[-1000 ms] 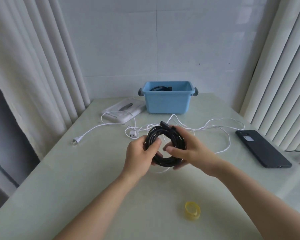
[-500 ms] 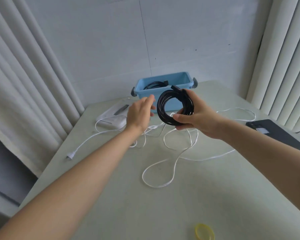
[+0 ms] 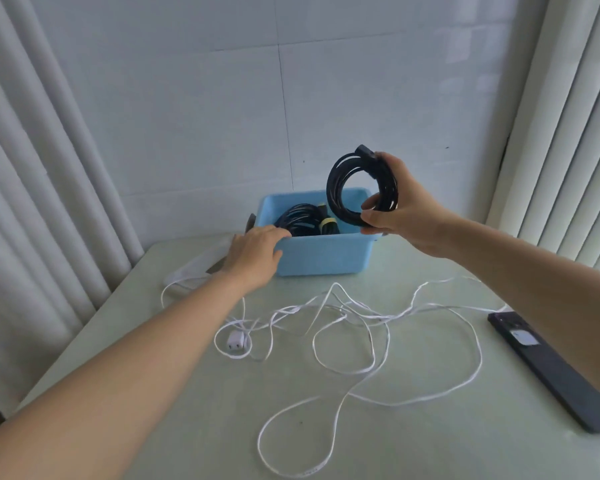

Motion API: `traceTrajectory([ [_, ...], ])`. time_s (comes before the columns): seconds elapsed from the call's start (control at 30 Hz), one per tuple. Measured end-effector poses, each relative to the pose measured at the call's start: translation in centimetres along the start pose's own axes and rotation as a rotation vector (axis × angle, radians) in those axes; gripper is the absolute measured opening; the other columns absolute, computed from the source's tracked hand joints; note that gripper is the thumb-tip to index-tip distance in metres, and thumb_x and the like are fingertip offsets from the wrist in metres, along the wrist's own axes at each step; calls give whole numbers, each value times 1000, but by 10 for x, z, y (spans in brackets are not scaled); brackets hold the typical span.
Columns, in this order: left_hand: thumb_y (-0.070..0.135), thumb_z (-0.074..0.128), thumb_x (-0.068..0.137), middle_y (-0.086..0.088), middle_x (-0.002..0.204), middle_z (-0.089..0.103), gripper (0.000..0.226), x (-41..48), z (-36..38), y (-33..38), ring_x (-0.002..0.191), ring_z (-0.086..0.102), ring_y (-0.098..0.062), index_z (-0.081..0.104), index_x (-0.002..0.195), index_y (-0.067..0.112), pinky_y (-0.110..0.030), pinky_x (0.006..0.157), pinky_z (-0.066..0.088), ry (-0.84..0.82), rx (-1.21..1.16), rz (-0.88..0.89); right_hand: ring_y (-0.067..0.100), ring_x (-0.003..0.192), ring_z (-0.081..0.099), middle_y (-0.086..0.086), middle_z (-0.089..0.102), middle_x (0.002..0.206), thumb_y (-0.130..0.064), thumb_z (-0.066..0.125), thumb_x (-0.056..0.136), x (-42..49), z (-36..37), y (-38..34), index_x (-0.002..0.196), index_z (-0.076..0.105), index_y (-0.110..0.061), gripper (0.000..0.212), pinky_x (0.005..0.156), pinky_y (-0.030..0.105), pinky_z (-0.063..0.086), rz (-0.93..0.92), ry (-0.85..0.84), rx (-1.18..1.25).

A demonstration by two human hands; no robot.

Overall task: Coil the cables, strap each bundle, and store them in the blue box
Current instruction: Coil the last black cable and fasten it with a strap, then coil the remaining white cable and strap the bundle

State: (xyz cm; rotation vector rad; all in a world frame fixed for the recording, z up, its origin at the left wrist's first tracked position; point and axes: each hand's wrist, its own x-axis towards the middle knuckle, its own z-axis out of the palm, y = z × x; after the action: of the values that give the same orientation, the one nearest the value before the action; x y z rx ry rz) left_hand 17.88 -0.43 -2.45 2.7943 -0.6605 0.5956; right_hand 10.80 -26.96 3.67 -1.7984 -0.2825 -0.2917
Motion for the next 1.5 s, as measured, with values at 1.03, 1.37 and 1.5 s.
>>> traceTrajectory([
  [1.03,33,54,96,1,168,6,80,-12,-2,16,148,14,-27,8,160,19,-49,108,37,-223,212,-90,28,116,59,6,64,126,-19,69,89,36,33,29,132,60,-16,45,102,38,44,-31,-25,-886],
  [1.37,27,69,89,4,127,66,29,-70,-37,37,122,56,-18,71,118,26,-34,103,43,-146,-286,-75,17,85,66,-6,70,93,-8,73,85,-64,33,3,102,74,-16,18,86,33,55,-186,-3,-580],
  [1.5,30,71,89,10,108,70,14,-124,-43,64,103,60,-8,76,103,29,-30,94,47,-162,-480,-55,13,85,68,-7,74,91,-14,76,84,-120,37,-3,101,75,-18,17,81,28,55,-187,-90,-547],
])
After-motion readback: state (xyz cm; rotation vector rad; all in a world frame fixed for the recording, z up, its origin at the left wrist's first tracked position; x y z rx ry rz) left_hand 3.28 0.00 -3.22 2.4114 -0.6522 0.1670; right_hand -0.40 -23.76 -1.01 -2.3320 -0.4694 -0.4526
